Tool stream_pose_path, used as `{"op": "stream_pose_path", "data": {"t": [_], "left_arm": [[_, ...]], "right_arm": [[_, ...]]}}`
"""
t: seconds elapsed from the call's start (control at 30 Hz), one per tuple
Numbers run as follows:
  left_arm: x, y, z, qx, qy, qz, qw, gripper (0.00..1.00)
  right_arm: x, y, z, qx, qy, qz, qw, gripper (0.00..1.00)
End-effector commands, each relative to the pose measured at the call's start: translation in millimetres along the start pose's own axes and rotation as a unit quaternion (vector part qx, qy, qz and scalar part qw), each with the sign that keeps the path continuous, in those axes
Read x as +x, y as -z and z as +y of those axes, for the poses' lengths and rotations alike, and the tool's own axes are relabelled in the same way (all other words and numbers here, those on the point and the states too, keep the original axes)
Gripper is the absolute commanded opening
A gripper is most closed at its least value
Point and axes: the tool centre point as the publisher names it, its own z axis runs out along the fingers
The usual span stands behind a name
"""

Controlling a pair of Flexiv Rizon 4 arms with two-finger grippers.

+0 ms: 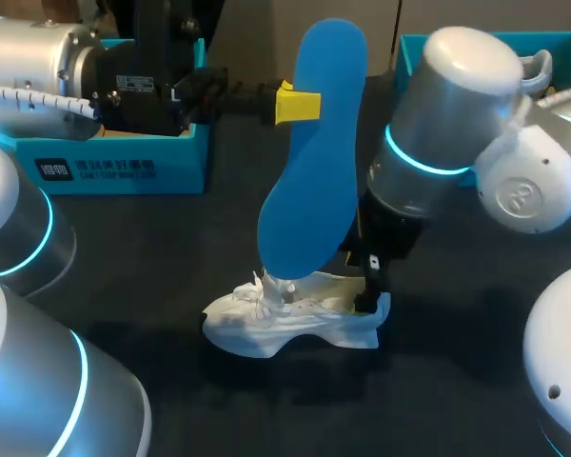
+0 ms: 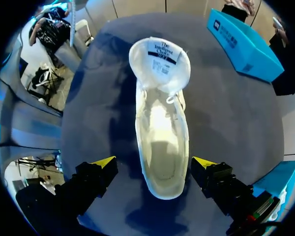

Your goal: Take the shoe out of the shoebox, open the shoe tongue, remove and reinsert the insole, then place the shoe into the shoebox

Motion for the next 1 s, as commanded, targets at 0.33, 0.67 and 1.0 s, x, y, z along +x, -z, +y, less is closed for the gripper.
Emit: {"op": "stream_pose_path", "data": {"t": [0.33, 0.67, 1.0], "left_arm": [[-0.5, -1.2, 0.2, 0.001, 0.0, 0.0, 1.0, 0.0], [-0.5, -1.2, 0.2, 0.001, 0.0, 0.0, 1.0, 0.0], [-0.5, -1.2, 0.2, 0.001, 0.0, 0.0, 1.0, 0.0]], "right_arm": [[-9.7, -2.9, -1.4, 0.079, 0.0, -0.004, 0.997, 1.0], [-14.2, -1.2, -3.8, 0.073, 0.002, -0.006, 0.997, 1.0], [-32.7, 0.6, 17.8, 0.078, 0.025, -0.016, 0.996, 1.0]]}}
